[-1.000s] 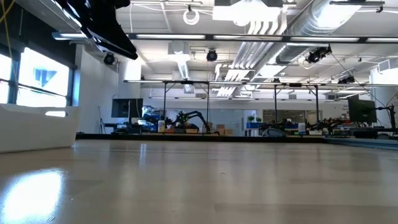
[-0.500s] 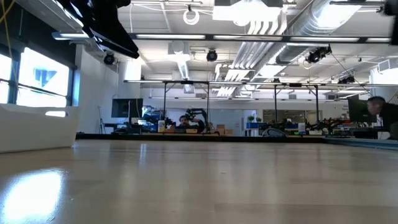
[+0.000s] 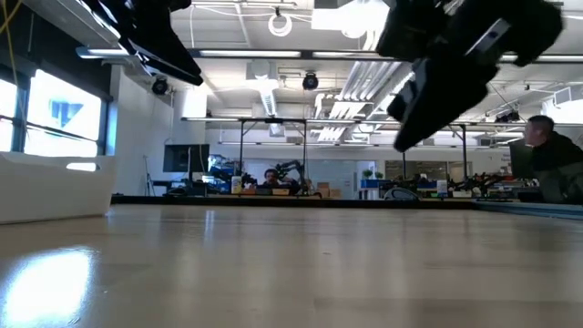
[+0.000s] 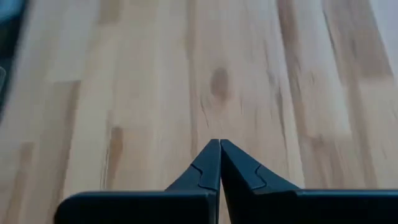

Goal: Pick & Place First Aid Supplies
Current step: Return to Home Position

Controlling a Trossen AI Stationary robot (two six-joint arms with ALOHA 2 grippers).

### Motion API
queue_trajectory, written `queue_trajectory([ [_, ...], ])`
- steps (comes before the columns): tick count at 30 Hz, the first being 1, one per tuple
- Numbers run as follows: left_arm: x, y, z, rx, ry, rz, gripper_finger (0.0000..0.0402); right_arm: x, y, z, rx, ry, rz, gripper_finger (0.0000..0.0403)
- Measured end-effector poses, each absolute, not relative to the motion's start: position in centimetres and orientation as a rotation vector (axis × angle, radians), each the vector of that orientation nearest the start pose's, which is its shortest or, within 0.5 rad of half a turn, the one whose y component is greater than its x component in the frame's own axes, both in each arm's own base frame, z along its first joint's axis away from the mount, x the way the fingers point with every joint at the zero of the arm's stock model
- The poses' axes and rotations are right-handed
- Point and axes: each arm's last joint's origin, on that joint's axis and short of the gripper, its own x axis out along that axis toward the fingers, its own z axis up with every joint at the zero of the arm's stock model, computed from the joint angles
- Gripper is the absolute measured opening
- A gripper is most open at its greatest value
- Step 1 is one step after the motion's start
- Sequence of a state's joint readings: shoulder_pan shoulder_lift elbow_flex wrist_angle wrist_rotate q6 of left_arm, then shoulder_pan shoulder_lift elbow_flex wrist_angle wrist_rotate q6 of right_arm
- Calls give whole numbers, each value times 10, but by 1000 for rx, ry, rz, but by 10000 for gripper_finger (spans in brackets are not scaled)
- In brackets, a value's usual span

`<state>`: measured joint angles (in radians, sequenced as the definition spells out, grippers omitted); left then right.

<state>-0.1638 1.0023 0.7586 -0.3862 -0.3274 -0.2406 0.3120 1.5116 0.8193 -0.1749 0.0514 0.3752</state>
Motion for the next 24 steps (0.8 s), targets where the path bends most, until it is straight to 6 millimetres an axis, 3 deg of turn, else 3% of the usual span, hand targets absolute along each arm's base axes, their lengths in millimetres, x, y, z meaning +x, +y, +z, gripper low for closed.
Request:
queue_trajectory([
  [6,206,-25,269,-80,588,227,156,290,48,184,106,819,129,4],
  [13,207,-25,270,-90,569,211,156,286,14,210,-42,697,113,3],
  [17,207,-27,270,-110,580,147,156,276,4,220,-116,574,128,1],
  [24,200,-25,277,-113,548,143,156,240,-10,204,-105,425,137,2],
])
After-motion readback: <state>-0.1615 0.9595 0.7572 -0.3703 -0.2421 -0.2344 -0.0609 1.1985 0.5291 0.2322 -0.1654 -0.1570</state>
